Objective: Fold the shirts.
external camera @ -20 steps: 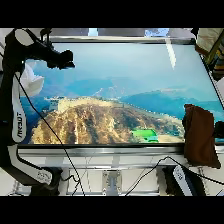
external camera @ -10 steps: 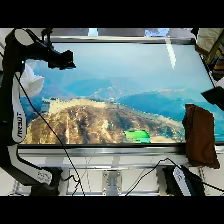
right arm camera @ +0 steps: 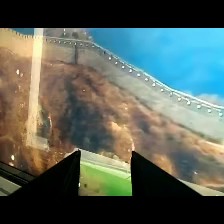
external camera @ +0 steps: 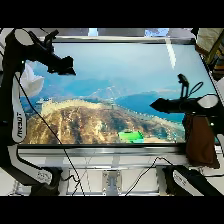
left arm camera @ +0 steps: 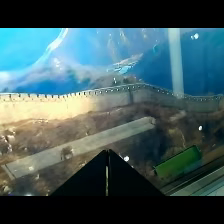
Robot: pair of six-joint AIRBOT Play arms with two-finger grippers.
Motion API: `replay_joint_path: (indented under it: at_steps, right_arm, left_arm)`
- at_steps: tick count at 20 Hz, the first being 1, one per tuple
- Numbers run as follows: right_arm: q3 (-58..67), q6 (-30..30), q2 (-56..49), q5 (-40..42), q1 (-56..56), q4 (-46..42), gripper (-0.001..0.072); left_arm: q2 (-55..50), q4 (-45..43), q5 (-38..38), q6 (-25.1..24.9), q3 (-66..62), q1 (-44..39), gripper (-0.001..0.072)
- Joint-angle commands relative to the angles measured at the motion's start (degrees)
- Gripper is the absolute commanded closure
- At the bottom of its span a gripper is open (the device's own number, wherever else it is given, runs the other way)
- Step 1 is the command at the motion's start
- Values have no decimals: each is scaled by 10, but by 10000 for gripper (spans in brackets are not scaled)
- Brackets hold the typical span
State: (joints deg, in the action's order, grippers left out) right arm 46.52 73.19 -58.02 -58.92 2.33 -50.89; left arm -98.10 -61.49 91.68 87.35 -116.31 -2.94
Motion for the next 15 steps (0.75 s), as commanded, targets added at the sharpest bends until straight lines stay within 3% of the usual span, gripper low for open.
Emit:
replay_joint_path:
  at_steps: [1, 15]
  right_arm:
    - [-20, 18, -37, 76, -53, 21, 352]
    - [-20, 21, -37, 97, -53, 58, 352]
  left_arm:
    - [0, 0, 26, -34, 0, 0, 697]
    - [0, 2, 24, -45, 1, 0, 697]
